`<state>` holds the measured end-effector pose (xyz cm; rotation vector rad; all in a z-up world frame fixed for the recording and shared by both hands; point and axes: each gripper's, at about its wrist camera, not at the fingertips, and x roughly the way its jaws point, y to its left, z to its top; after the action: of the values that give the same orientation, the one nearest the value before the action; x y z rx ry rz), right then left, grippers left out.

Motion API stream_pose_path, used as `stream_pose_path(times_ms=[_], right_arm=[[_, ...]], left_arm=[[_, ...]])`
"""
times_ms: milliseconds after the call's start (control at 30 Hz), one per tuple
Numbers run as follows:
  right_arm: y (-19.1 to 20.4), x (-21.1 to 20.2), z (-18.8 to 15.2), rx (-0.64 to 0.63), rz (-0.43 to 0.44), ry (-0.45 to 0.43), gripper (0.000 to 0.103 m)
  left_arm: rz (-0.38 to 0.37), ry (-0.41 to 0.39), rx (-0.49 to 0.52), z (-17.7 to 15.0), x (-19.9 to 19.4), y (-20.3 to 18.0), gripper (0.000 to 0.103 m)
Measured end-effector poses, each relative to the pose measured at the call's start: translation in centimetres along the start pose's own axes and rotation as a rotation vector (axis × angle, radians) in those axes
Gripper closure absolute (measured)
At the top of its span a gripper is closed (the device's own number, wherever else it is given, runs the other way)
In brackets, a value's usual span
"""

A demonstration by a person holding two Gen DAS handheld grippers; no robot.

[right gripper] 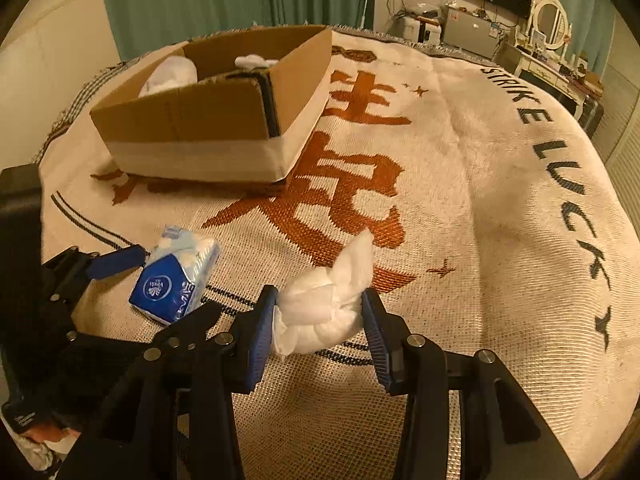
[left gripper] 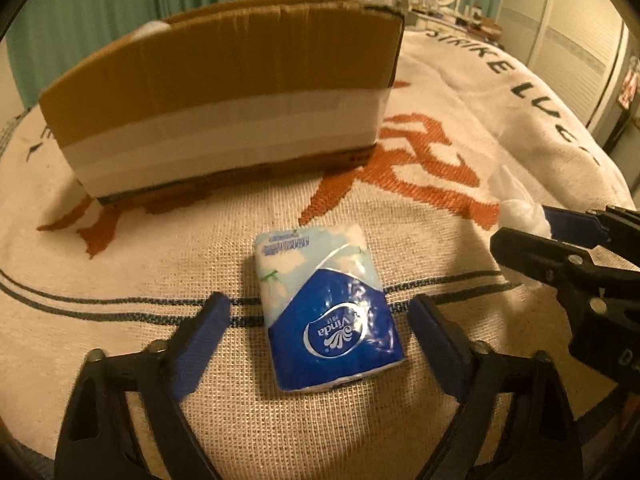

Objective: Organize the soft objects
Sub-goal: 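Grasp the blue Vinda tissue pack with left tool while right tool grasps white cloth, then lower both items into the box and open both tools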

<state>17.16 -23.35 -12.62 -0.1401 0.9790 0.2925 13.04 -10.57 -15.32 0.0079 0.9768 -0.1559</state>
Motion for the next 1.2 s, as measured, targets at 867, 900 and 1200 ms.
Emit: stream_pose_path(times_ms=[867,900,1200], right_arm=[[4.9,-10.3,2.7,-0.074,-0.064,-0.197,0.061],[5.1,-10.9,3.2,-0.079,-0.063,-0.210,0.061],[7.0,-14.5,10.8,-0.114,-0.018,-0.349,0.061]], left_arm=[[-0.071,-0.337,0.043,2.9,-15.0,3.4,0.055],[-0.067,-0.356,0.045,3.4,-15.6,3.5,0.055],[-0.006,-0.465,0.033,9.6,-17.8,6.5,0.055]])
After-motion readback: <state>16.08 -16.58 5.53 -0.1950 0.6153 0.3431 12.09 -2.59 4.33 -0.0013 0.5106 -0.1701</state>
